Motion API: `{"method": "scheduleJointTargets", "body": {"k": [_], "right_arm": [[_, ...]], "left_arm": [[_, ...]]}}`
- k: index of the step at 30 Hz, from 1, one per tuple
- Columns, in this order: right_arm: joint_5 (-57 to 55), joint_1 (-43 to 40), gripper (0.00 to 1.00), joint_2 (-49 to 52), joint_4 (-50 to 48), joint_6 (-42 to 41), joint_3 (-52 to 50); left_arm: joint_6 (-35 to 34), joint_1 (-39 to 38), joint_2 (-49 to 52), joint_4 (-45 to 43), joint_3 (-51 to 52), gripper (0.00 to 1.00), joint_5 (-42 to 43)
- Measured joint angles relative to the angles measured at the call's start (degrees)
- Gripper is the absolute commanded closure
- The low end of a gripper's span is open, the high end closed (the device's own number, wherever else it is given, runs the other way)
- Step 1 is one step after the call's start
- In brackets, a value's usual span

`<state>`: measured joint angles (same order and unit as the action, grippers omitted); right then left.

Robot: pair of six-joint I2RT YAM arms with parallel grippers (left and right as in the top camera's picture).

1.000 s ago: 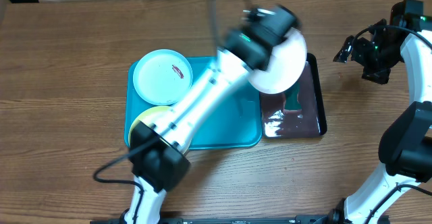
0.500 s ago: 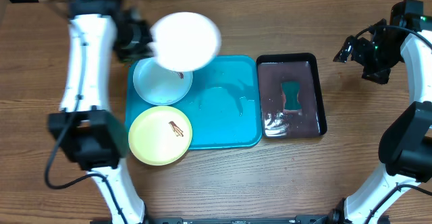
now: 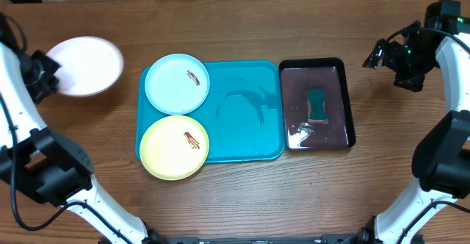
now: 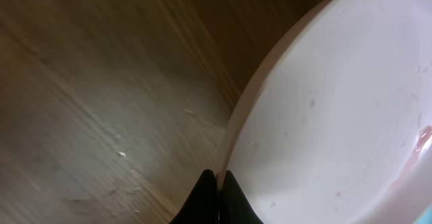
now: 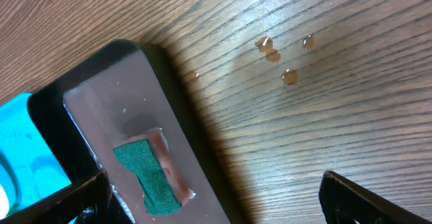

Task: Clean dirty plates on tray and stack at the side
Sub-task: 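Swing the white plate left and set it on the table, open left gripper, then move the left gripper to the light-blue plate rim and grip it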

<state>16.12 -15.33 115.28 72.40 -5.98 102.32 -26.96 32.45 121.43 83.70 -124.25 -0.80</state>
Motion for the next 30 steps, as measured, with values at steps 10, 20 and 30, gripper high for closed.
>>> {"method": "scheduleJointTargets", "body": {"k": [10, 20, 30], "right_arm": [[0.0, 0.0, 0.00, 0.0, 0.0, 0.0, 0.0], [0.0, 0.0, 0.00, 0.0, 0.0, 0.0, 0.0], [0.0, 0.0, 0.00, 0.0, 0.0, 0.0, 0.0]], "left_arm": [[-1.7, 1.6, 0.0, -6.9, 8.9, 0.96, -5.8], [-0.2, 0.5, 0.0, -17.3, 21.2, 0.96, -4.6], [3.1, -0.1, 0.1, -17.1, 21.9, 0.80, -2.2]]}}
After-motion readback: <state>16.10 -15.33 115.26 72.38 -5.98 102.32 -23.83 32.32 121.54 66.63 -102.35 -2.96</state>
